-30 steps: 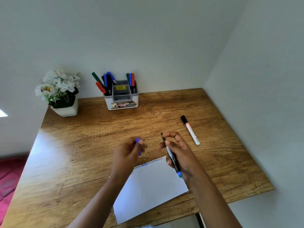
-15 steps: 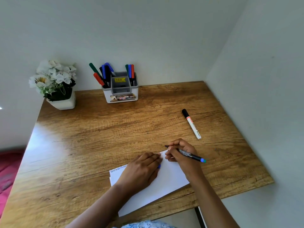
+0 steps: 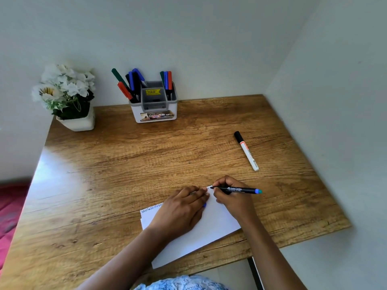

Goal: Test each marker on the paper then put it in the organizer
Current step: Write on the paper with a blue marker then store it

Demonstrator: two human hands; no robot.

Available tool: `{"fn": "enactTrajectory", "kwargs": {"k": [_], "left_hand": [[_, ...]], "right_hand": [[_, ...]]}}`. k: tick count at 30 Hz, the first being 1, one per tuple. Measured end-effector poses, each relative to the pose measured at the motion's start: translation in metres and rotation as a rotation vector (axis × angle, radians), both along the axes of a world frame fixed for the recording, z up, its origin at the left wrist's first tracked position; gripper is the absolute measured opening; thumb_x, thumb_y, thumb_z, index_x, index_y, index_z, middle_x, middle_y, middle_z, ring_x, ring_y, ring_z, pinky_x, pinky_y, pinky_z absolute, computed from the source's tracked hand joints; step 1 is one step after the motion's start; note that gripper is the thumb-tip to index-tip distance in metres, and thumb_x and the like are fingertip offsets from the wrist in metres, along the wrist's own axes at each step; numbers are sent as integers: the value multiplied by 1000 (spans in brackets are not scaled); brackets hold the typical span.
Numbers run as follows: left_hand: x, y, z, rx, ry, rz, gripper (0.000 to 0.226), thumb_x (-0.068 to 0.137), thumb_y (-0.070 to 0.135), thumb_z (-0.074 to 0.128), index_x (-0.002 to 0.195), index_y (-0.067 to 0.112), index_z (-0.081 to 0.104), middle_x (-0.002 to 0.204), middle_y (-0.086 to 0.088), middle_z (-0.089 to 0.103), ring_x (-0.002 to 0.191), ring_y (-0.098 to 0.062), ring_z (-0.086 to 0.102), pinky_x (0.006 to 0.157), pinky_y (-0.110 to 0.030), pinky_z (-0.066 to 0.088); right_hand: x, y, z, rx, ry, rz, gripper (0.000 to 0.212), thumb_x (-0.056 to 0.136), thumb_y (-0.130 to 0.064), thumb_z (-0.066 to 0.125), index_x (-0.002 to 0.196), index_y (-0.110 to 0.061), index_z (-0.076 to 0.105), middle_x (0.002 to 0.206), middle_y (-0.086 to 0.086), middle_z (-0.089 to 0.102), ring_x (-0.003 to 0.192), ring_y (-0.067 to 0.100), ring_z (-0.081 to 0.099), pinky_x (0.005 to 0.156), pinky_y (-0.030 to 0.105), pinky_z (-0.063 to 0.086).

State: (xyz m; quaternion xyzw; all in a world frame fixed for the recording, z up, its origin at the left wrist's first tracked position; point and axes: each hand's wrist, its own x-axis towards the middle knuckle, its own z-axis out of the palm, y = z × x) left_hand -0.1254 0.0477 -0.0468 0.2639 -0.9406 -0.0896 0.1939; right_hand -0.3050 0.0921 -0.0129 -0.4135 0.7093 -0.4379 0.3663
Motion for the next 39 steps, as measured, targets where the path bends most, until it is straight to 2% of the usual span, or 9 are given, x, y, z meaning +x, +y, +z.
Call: {"fn": "enactTrajectory", "kwargs": {"k": [11,17,21,24,29,35,39], "left_hand": [[0,0,0,14,-10,3,39,96,33,43,125,18,62,127,3,62,116,-17,56,91,-31,48],[0,0,2,11,-3,5,38,95,33,43,123,18,64,126,4,63,114,-16,56,90,-30,47],[0,1,2,15,-1,6,39,95,34,42,123,18,64,126,4,63,114,-16,56,91,-30,47],[0,1,3,9,-5,7,39,95,34,41,123,18,64,125,4,63,114,-15,56,91,-30,46],[0,1,3,8,-2,8,39,96,34,41,123,18,64,125,4,63,114,-15,56,91,-30,46],[0,0,1,13,-9,12,39,95,34,42,124,18,63,126,4,63,115,-15,55,91,-30,47],[0,1,2,19,-5,8,38,95,33,43,124,18,63,126,4,63,115,-15,55,91,-30,46]], "right_hand": [[1,-2,-1,13,24,-11,10,79,-4,68,76,-13,68,72,3,68,67,19,64,64,48,57],[1,-2,-1,30,-11,-35,13,79,-4,67,75,-16,68,70,-2,68,64,8,63,64,44,59],[0,-2,-2,26,-8,-20,12,78,-2,68,75,-14,67,71,3,68,64,12,63,64,47,57],[0,-1,-1,18,-12,-18,13,79,-3,67,76,-16,69,72,1,69,68,15,64,65,47,58],[1,-1,1,21,-49,-55,18,78,1,66,73,-16,66,71,-1,67,66,10,63,66,47,57],[1,-3,0,32,-3,-42,10,78,-1,67,76,-11,67,73,8,68,65,15,63,65,51,57],[2,-3,0,29,8,-50,10,78,-2,67,76,-12,67,73,6,69,68,20,65,66,48,58]]}}
